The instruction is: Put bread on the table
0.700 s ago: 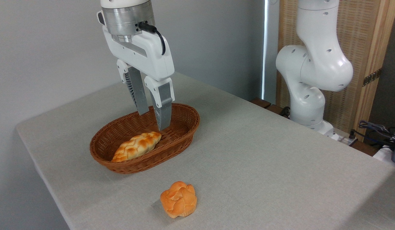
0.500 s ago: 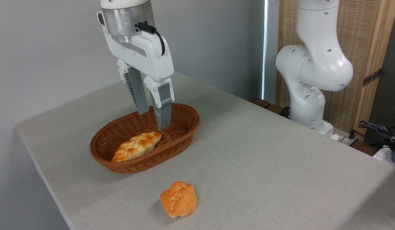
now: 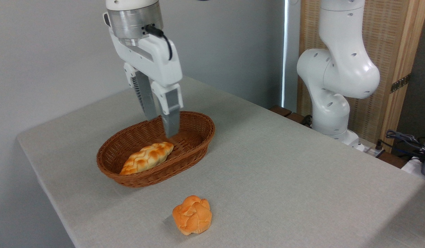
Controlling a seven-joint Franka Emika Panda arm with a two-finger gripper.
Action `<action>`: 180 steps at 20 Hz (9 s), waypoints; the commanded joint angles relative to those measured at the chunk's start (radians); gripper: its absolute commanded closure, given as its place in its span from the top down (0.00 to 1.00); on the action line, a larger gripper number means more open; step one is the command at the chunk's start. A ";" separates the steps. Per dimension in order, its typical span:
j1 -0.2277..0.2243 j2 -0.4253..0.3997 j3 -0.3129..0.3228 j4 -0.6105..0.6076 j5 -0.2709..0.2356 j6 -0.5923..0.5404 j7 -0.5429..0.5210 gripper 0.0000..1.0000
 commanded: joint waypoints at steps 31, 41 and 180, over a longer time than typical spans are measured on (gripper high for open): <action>0.000 -0.032 -0.257 -0.481 0.068 0.550 -0.223 1.00; 0.000 0.011 -0.275 -0.508 0.068 0.687 -0.228 1.00; 0.069 -0.039 -0.057 -0.059 0.017 0.118 -0.090 1.00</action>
